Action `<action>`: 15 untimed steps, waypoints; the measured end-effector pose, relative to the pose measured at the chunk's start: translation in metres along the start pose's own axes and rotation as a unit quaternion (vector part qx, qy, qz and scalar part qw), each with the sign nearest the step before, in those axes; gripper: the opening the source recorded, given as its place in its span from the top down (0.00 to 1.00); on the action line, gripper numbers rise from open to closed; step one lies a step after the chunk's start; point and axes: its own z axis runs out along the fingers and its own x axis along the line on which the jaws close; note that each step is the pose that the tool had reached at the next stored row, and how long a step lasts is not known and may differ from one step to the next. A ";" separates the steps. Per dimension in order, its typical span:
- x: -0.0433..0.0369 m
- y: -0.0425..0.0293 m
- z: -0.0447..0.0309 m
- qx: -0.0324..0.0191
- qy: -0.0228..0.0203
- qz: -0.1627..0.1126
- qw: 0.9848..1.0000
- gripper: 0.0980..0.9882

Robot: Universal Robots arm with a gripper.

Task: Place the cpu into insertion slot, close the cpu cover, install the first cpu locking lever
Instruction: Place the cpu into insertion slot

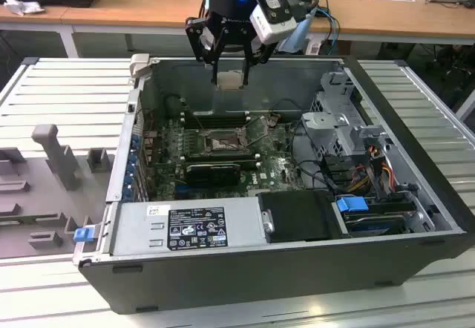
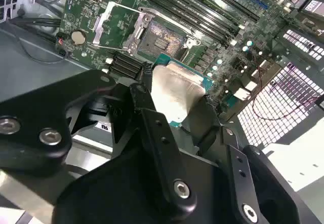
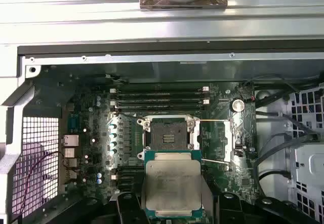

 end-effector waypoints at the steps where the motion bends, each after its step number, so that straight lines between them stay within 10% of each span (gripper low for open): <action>1: 0.0000 0.0000 0.0000 0.000 0.000 0.002 1.000 0.52; 15: 0.0034 -0.0002 0.0008 -0.001 -0.004 0.047 0.999 0.52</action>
